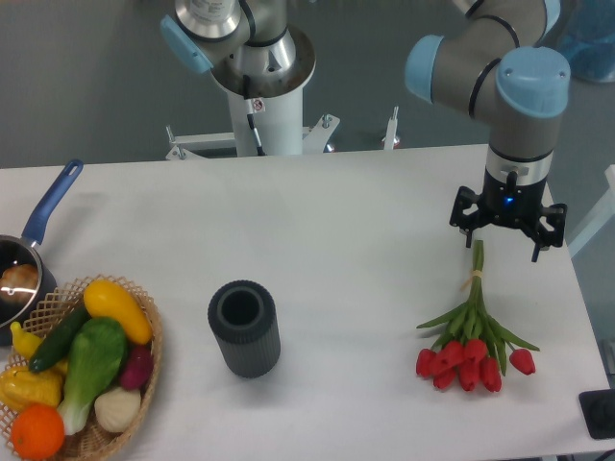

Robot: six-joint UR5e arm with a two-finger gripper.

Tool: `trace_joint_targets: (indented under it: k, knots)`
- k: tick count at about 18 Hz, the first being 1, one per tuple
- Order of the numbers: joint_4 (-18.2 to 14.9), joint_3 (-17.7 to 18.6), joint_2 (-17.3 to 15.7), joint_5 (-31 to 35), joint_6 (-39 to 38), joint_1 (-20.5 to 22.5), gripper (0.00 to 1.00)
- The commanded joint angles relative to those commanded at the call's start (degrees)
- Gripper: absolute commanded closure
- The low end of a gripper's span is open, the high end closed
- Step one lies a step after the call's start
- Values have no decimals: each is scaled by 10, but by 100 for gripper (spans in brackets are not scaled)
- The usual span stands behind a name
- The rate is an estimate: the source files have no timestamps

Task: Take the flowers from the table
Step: 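Lower the open gripper toward the tulip stems near the bundle tie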

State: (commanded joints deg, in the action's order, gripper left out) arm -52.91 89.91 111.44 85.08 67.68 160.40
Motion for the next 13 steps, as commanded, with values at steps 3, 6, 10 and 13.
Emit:
trace_joint_targets:
  k: [3,6,10,13]
  knots:
    - [1,0,2,-8,-1,1,0]
    - [34,46,10,-35,-4,10,0]
    - [42,59,4,-38,-7,17,0]
    - [42,62,18,-38,-16,14,0]
